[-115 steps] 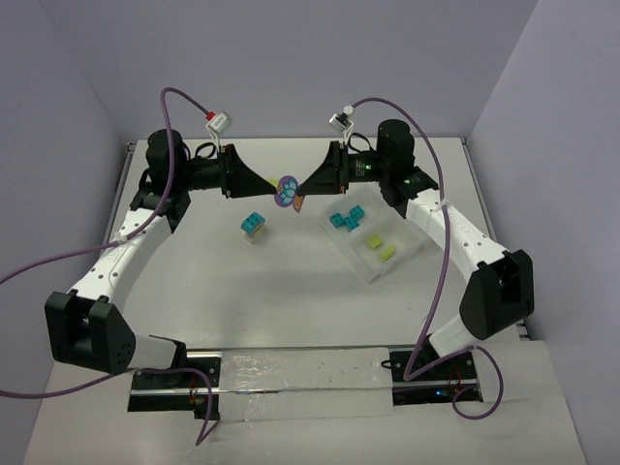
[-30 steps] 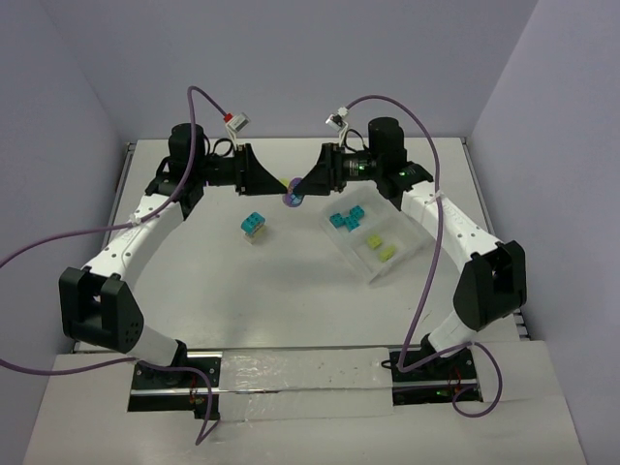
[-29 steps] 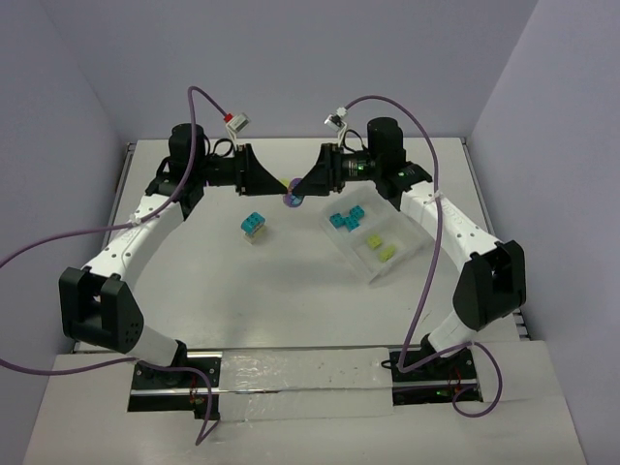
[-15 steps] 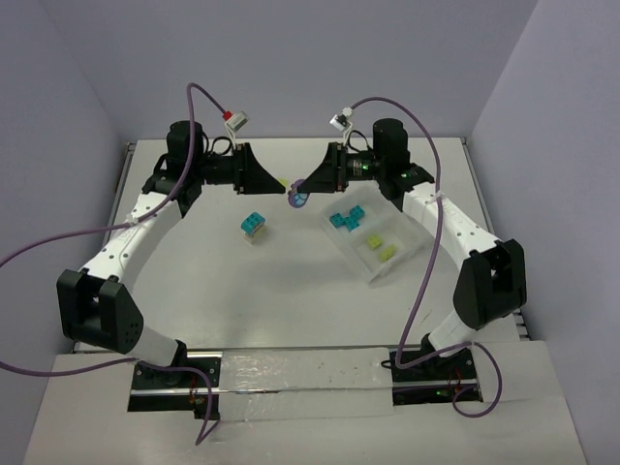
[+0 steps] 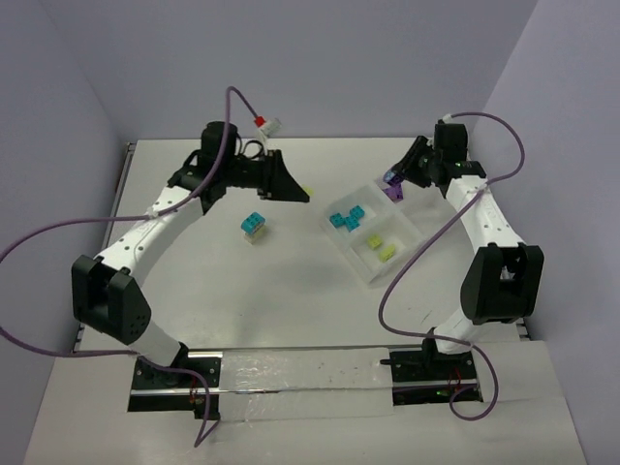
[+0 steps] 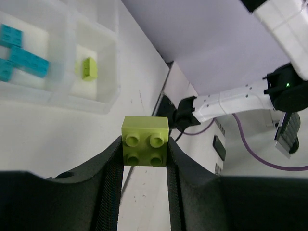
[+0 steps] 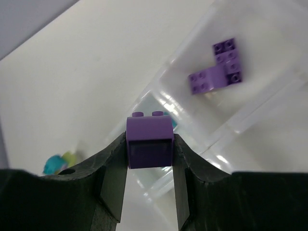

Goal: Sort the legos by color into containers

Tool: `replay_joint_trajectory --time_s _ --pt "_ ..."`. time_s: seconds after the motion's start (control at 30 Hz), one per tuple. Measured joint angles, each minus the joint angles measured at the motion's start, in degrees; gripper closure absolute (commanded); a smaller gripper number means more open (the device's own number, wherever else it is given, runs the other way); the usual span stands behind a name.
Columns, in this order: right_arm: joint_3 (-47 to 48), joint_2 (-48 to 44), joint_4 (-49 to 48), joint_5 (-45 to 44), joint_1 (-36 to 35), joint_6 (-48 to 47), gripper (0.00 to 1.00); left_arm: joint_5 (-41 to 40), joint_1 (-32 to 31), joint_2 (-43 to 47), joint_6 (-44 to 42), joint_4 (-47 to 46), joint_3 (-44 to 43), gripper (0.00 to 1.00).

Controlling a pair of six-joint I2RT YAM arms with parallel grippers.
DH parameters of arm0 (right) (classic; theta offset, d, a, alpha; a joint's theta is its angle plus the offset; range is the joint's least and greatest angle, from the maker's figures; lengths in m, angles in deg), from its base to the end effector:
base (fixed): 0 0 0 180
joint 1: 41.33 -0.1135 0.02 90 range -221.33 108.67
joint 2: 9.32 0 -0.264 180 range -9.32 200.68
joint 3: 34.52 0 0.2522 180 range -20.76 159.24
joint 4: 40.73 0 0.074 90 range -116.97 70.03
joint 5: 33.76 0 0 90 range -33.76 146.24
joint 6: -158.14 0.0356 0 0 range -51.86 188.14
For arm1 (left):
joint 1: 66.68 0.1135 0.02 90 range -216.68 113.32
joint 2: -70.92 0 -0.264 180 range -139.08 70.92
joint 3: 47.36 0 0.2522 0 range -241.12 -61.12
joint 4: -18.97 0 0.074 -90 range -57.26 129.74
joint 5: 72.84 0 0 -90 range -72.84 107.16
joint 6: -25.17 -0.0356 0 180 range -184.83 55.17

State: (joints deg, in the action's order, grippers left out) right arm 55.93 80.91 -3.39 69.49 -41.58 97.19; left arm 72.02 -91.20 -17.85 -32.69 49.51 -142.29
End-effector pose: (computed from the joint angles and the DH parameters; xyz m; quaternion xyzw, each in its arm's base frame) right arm 0.3599 0.0097 0.3129 0.1714 0.8743 0.2118 0.4018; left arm 0.3074 -0.1722 0.3655 0.1995 0.7609 -0.5690 0.2396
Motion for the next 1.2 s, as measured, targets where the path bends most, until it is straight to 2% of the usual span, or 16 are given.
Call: replay_joint_trajectory --time_s 0.1,0.2,0.27,0.3,0.37,0.4,0.47,0.73,0.93,1.03,1.1,1.2 --pt "3.87 2.66 1.98 -7.69 0.16 -0.43 0.99 -2.16 -5.16 -2.96 -0.17 0.5 -1.14 1.0" --pt "7.94 7.01 2.49 -12.87 0.13 -0.87 0.92 -4.77 -8.77 -6.37 -0.65 2.52 -2.82 1.0" --pt "9.65 10.02 2.65 -15.18 0.13 -1.12 0.81 -6.69 -10.62 -9.28 -1.08 3.88 -5.11 1.0" --pt "10.19 11.51 2.79 -16.07 0.13 -1.3 0.74 -7.59 -11.35 -10.83 -1.19 4.34 -6.38 1.0" --pt "10.96 14.0 3.45 -17.65 0.13 -1.49 0.39 -9.2 -12.96 -13.6 -1.27 4.86 -8.6 1.0" --pt "11.19 15.05 3.76 -18.28 0.13 -1.51 0.3 -9.94 -13.71 -14.79 -1.3 5.22 -9.5 1.0" --pt "11.31 16.3 4.7 -18.92 0.13 -1.6 0.2 -11.51 -15.26 -16.98 -1.34 6.55 -11.6 1.0" --pt "12.68 15.83 6.81 -19.87 0.13 -1.9 0.17 -17.53 -18.86 -24.58 -1.4 10.94 -21.8 1.0" --pt "10.19 7.17 7.29 -20.93 0.13 -1.82 0.17 -23.93 -20.58 -31.33 -1.38 13.91 -28.44 0.98" --pt "8.29 0.84 8.1 -21.24 0.13 -1.68 0.16 -26.69 -22.14 -34.49 -1.41 15.3 -30.69 0.88" --pt "7.53 -2.97 8.14 -21.57 0.31 -1.49 0.12 -28.2 -23.2 -36.76 -1.57 16.75 -32.84 0.74" --pt "5.59 -8.37 8.35 -21.73 1.13 -0.7 0.11 -29.89 -24.4 -39.65 -1.86 17.55 -34.99 0.3"
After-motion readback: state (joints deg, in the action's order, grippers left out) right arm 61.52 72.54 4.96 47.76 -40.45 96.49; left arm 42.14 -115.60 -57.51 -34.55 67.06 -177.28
